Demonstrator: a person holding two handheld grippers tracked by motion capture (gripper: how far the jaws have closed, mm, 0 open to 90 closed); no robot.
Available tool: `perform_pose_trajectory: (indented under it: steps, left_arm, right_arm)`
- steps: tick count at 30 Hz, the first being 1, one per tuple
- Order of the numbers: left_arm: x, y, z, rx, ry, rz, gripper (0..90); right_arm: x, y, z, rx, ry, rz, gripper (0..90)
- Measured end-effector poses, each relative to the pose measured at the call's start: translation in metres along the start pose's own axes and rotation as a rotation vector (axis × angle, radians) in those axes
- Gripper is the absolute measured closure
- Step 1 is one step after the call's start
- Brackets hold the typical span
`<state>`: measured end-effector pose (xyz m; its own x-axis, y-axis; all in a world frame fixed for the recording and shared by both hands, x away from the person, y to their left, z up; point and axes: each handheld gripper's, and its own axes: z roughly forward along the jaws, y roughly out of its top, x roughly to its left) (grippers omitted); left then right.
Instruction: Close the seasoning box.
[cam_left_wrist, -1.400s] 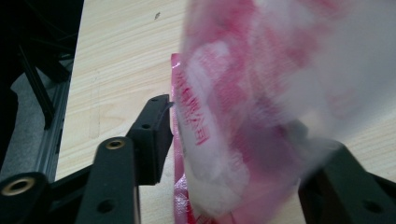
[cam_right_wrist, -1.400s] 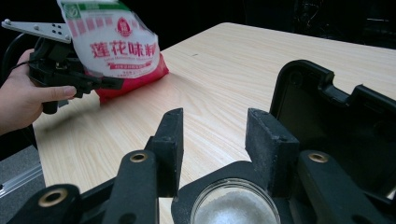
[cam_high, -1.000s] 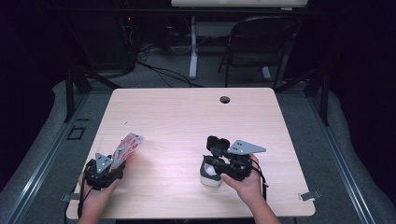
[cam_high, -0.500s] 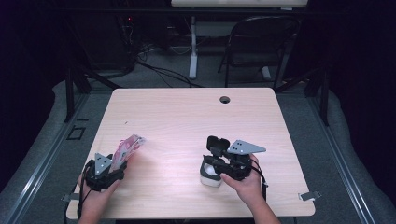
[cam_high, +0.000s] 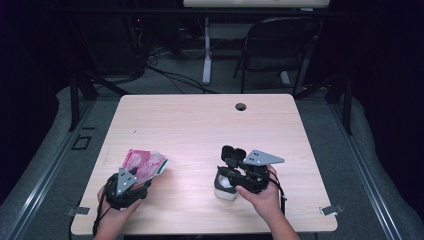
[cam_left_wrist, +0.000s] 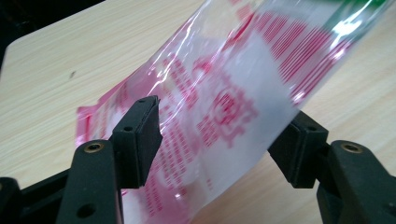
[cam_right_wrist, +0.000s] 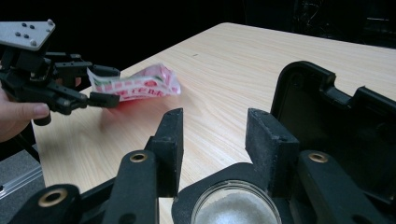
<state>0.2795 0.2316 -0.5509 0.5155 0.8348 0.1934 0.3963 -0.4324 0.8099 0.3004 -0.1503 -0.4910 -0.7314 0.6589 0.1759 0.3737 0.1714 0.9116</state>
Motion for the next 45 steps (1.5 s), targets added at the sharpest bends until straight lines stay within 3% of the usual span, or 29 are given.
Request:
perform_pose_trajectory:
  steps: [8,17,33,45]
  left_arm:
    - [-0.018,0.002,0.009,0.023,-0.051,0.027,38.3]
    - [-0.03,0.005,0.012,0.033,-0.073,0.041,38.3]
    - [-0.036,0.007,0.013,0.039,-0.087,0.058,38.2]
    - [-0.041,0.014,0.007,0.019,-0.118,0.04,38.5]
  right_arm:
    - [-0.003,0.001,-0.002,-0.002,-0.006,0.027,56.5]
    - [-0.005,0.001,-0.005,-0.007,-0.009,0.035,56.5]
    - [-0.006,0.003,-0.008,-0.01,-0.021,0.032,57.3]
    - [-0.007,0.006,-0.012,0.0,-0.044,0.026,60.9]
